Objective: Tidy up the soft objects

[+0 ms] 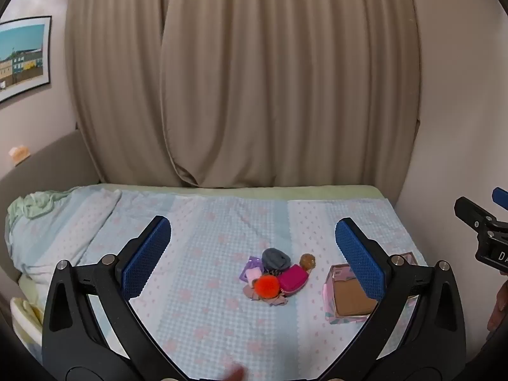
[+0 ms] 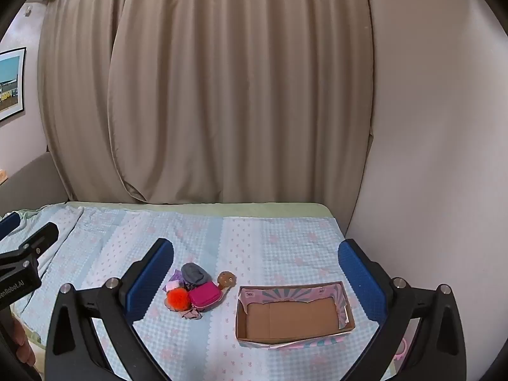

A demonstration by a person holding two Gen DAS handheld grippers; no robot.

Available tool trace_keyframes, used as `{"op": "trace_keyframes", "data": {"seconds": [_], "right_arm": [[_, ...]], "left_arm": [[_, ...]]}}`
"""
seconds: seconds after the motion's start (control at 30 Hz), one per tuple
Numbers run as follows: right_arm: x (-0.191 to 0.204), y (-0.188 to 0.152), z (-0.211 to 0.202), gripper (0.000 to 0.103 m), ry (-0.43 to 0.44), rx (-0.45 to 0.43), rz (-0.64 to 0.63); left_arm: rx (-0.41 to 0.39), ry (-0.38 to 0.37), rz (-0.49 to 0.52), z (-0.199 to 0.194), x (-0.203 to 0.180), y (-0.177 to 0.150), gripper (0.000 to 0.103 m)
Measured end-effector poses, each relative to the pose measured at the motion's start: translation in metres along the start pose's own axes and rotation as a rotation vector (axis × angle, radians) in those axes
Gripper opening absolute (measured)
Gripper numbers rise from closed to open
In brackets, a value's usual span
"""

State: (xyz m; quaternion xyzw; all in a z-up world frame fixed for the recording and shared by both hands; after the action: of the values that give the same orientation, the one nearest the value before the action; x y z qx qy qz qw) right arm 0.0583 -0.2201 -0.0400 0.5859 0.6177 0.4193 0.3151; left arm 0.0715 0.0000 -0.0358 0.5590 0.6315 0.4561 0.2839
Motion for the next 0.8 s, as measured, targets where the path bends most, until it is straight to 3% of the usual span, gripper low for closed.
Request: {"op": "trace_keyframes", "data": {"seconds": [0.1, 0.47, 0.8], "right_arm": [[0.000, 0.000, 0.002, 0.103, -0.004, -0.007, -0.007], [0.001, 0.000, -0.002, 0.103, 0.005, -0.008, 0.002], [0.001, 0.003, 0.005, 0.103, -0.004, -0.007, 0.001]], "left_arm": [[0.010, -0.025, 0.007, 0.001, -0.003, -0.002, 0.103], [0.019, 0.016, 0.003, 0.008, -0.002, -0.008, 0.103], [0.028, -0.009, -0.013, 0.013, -0.001, -0.010, 0.103]]}}
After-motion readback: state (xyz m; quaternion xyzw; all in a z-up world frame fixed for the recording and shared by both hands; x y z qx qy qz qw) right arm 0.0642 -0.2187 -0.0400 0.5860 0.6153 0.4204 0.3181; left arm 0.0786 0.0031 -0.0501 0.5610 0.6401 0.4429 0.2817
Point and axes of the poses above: each gripper's, at about its wrist camera, not at the fingertips, and z roughly the way its jaws point, x to its left, y to its top, the point moved 8 cm from there along z, roughly the way its jaws point, and after that the axes turned 15 degrees about y, right-handed, at the moved point
